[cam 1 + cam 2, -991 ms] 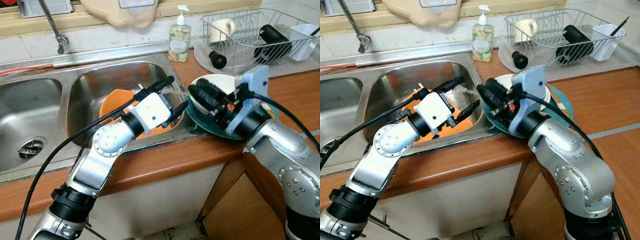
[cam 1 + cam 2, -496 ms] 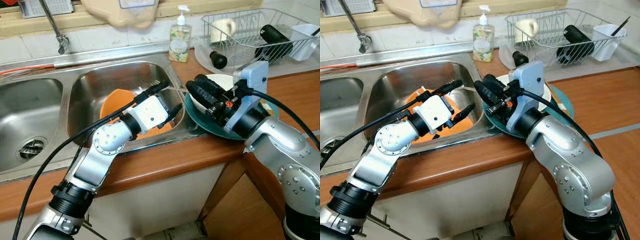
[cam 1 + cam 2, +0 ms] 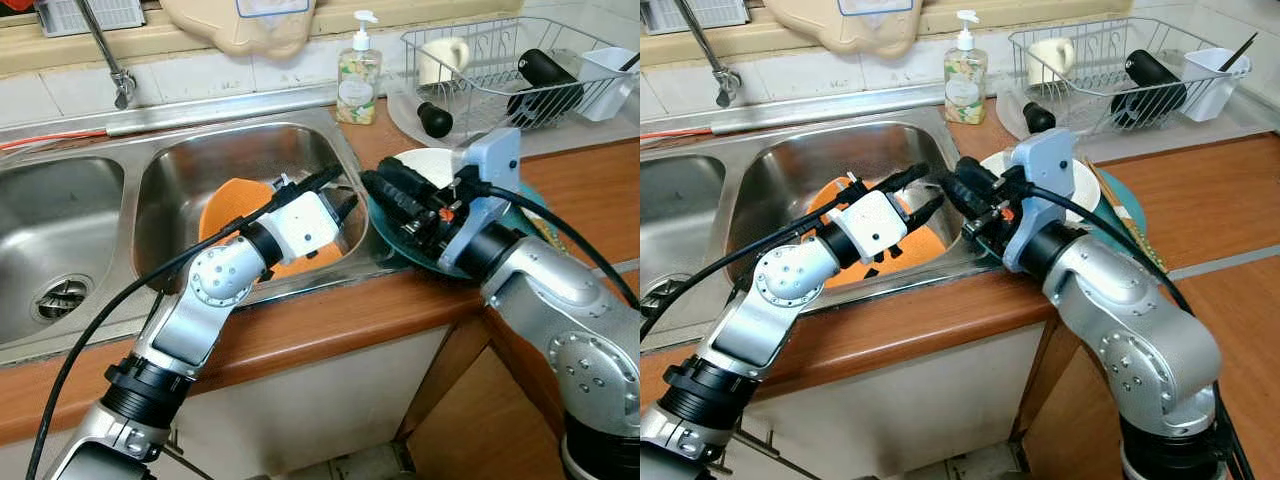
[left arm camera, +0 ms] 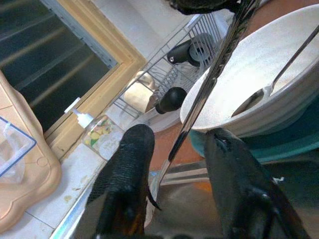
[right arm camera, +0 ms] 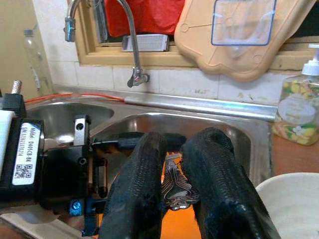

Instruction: Kitchen organization

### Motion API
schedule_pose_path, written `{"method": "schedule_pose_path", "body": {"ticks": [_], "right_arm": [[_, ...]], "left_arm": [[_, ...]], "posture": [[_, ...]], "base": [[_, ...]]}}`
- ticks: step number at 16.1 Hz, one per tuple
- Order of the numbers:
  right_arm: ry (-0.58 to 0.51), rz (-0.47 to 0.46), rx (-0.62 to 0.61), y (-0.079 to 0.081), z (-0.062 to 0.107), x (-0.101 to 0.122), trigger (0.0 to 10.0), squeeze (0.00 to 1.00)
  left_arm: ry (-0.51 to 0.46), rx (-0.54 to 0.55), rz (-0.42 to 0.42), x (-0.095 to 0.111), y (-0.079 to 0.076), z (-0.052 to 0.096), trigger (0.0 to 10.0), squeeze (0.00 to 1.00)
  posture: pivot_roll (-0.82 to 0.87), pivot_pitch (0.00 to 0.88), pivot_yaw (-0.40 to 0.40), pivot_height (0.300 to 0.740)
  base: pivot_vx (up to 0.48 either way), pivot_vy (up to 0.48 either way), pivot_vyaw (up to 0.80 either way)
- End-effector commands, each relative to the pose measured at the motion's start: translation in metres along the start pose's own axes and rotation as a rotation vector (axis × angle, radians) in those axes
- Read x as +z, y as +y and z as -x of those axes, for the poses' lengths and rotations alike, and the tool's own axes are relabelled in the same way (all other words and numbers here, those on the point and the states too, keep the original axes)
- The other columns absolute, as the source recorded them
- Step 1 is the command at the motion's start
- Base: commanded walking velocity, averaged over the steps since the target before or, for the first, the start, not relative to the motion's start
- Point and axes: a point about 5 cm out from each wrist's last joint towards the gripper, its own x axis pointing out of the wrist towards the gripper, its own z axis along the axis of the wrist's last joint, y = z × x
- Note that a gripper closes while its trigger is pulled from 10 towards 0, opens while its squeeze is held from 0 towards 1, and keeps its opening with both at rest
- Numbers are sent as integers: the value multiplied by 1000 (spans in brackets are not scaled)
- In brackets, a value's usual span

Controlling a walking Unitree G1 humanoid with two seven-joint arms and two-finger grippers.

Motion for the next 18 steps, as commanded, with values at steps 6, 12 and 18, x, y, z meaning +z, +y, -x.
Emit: {"method": "schedule_pose_path", "body": {"ticks": [6,12,18], "right_arm": [[9,-9,34,11,0,-3,0,0],[20,-8,57,12,-2,-4,0,0],[32,25,40,11,-2,-4,10000,0]], "left_arm": [[34,-21,-49,-7,-3,7,0,0],[60,-35,-88,-10,-5,13,0,0],[74,-29,-124,-13,-5,14,0,0]], "posture": [[-188,0,73,740],[-182,0,54,740],[-191,0,54,740]], "base": [[0,0,0],[0,0,0],[0,0,0]]}}
